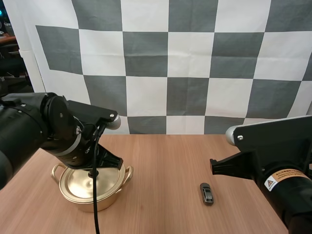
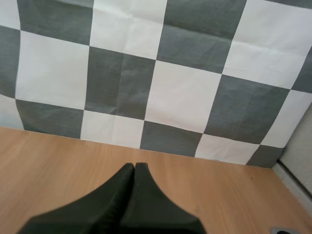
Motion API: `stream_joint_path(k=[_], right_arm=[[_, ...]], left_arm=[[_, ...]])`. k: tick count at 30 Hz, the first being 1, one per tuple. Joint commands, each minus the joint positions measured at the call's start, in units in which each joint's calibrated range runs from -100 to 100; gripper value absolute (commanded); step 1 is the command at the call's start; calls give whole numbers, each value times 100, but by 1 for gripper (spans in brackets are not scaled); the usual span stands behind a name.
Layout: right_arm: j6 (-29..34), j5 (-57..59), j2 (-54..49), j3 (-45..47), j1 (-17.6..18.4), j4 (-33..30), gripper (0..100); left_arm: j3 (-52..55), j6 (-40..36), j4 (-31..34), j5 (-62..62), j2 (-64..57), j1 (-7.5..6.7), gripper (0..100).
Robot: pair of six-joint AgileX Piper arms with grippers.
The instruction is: Open the pot, put the car inside, and close it
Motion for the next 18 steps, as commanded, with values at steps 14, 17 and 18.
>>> stream_joint_path(k=[14,17,18], right_arm=[[3,-6,8,-3,-2,1473,0],[3,-6,8,-3,-2,1473,0],[3,-6,8,-3,-2,1473,0]], left_arm=[[1,-857,497,-492,-511,-1,0],[1,-623,241,-566,-499,-1,0],[1,-544,183,-604,-499,-1,0]])
